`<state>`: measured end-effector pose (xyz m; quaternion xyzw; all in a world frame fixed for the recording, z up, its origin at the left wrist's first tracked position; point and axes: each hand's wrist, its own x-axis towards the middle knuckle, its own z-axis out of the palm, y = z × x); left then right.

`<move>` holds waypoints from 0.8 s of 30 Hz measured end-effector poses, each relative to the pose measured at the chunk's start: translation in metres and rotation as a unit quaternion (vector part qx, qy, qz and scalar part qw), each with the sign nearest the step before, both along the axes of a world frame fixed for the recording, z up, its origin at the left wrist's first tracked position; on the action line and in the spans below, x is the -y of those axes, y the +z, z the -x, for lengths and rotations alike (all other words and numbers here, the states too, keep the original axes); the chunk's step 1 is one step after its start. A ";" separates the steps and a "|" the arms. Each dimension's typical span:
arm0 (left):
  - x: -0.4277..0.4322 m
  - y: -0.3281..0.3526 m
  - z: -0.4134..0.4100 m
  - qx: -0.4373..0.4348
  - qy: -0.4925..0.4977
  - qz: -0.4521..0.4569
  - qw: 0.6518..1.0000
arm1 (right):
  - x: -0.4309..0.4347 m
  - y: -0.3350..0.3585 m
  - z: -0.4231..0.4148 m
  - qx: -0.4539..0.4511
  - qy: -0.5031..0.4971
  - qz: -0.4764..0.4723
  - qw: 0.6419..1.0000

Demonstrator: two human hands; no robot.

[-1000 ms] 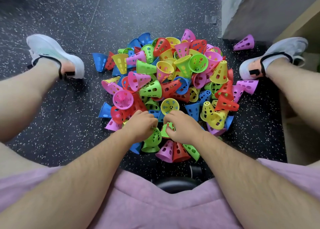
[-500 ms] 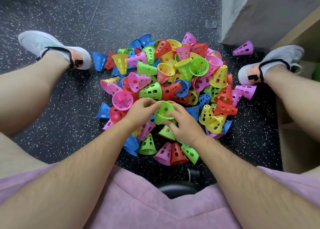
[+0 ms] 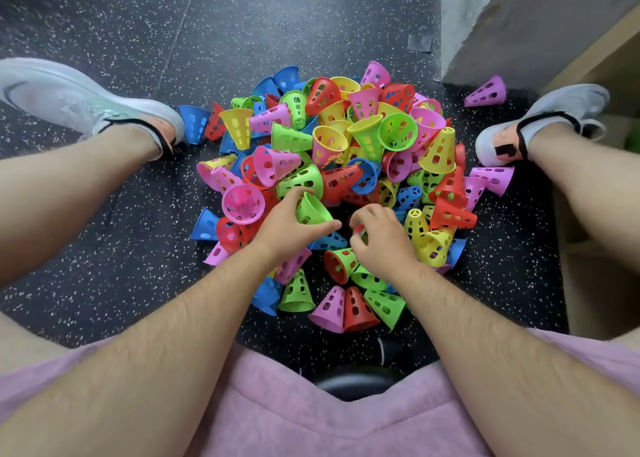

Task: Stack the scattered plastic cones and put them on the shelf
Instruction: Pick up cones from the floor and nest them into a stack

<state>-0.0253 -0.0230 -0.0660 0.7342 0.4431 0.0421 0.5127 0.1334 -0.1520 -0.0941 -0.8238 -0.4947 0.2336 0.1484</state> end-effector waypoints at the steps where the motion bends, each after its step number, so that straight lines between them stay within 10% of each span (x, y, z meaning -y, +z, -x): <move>1: -0.001 -0.002 0.001 -0.005 -0.004 0.001 1.000 | 0.001 -0.004 0.000 0.004 -0.007 0.018 1.000; 15: 0.019 -0.016 -0.012 -0.025 -0.049 0.005 0.998 | 0.006 -0.017 -0.017 0.013 -0.105 0.039 0.994; 24: 0.019 -0.015 -0.010 -0.026 -0.046 -0.009 0.999 | 0.008 0.005 -0.035 -0.085 -0.238 -0.172 0.952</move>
